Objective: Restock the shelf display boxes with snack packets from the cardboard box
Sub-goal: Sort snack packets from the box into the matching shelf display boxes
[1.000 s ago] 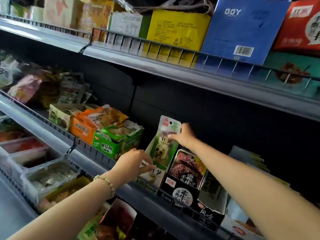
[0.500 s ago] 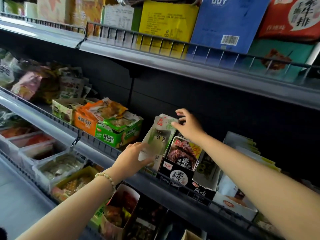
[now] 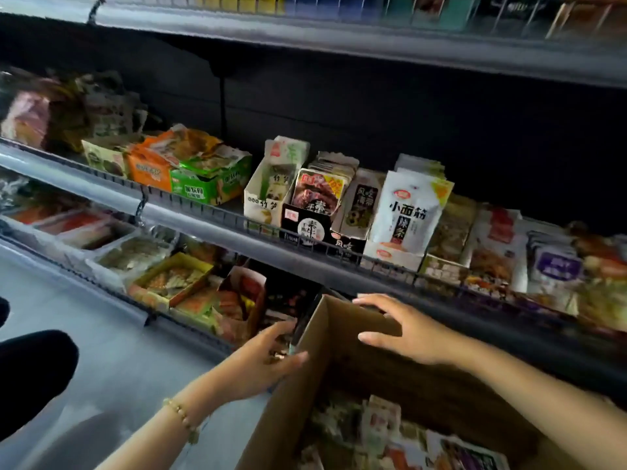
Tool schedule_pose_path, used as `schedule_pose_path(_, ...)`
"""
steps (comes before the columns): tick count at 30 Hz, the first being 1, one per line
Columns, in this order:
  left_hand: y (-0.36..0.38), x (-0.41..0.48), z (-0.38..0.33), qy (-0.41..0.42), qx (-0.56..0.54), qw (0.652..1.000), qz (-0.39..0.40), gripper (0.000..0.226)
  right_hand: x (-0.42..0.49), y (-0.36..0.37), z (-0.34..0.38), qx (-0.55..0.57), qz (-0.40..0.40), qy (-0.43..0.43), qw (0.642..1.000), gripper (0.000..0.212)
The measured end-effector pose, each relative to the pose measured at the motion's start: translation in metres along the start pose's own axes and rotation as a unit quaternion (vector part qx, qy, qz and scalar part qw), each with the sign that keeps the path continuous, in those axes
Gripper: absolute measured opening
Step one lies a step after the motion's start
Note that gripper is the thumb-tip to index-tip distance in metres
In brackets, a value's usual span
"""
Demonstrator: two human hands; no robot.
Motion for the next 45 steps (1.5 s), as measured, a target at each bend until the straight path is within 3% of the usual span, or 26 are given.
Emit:
schedule_pose_path(5,0.026,-0.015,-0.008,-0.038,-0.101,0.994,-0.005,0.065,-0.041,0.058,-0.073,0.042,0.05,0.1,0.993,0.054)
schedule_pose_path(10,0.034,-0.016,-0.011,-0.078,-0.162,0.983,-0.031,0.076,-0.062,0.11,-0.135,0.126,0.074,0.195,0.97,0.108)
schedule_pose_path(13,0.037,-0.019,-0.013,-0.079,-0.193,0.977,-0.042,0.079,-0.064,0.128,-0.164,0.2,0.028,0.233,0.951,0.08)
schedule_pose_path(15,0.038,-0.019,-0.016,-0.08,-0.205,0.974,-0.047,0.081,-0.058,0.132,-0.176,0.249,-0.031,0.262,0.932,0.072)
schedule_pose_path(19,0.039,-0.017,-0.017,-0.097,-0.186,0.977,-0.048,0.072,-0.039,0.142,-0.191,0.385,-0.194,0.32,0.844,0.055)
schedule_pose_path(21,0.039,-0.017,-0.018,-0.104,-0.158,0.981,-0.045,0.075,-0.031,0.151,-0.2,0.415,-0.226,0.336,0.814,0.048)
schedule_pose_path(26,0.038,-0.017,-0.021,-0.105,-0.14,0.983,-0.048,0.072,-0.028,0.154,-0.199,0.369,-0.175,0.304,0.86,0.016)
schedule_pose_path(30,0.034,-0.017,-0.027,-0.083,-0.088,0.991,-0.055,0.085,-0.041,0.113,-0.172,0.396,-0.144,0.223,0.879,0.027)
schedule_pose_path(32,0.031,-0.017,-0.035,-0.061,-0.057,0.994,-0.067,0.09,-0.056,0.086,-0.155,0.364,-0.124,0.186,0.904,0.029)
schedule_pose_path(34,0.028,-0.014,-0.045,-0.042,-0.017,0.996,-0.079,0.091,-0.073,0.061,-0.14,0.337,-0.106,0.147,0.924,0.025)
schedule_pose_path(38,0.031,-0.004,-0.086,0.024,0.149,0.985,-0.085,0.097,-0.106,0.025,-0.116,0.347,-0.1,0.106,0.927,0.012)
schedule_pose_path(42,0.075,0.014,-0.142,0.072,0.155,0.983,0.062,0.102,-0.127,0.005,-0.1,0.378,-0.102,0.065,0.918,0.012)
schedule_pose_path(45,0.116,0.028,-0.15,0.051,0.042,0.981,0.181,0.072,-0.137,-0.001,-0.107,0.405,-0.154,0.066,0.899,0.011)
Point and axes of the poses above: each hand's wrist, its own x-axis towards the middle knuckle, its own y-axis out of the palm, z = x × y, the point moved 2 cm from there along x, towards the middle knuckle, and after that the axes turned 15 degrees about x, right-handed, at the moved point
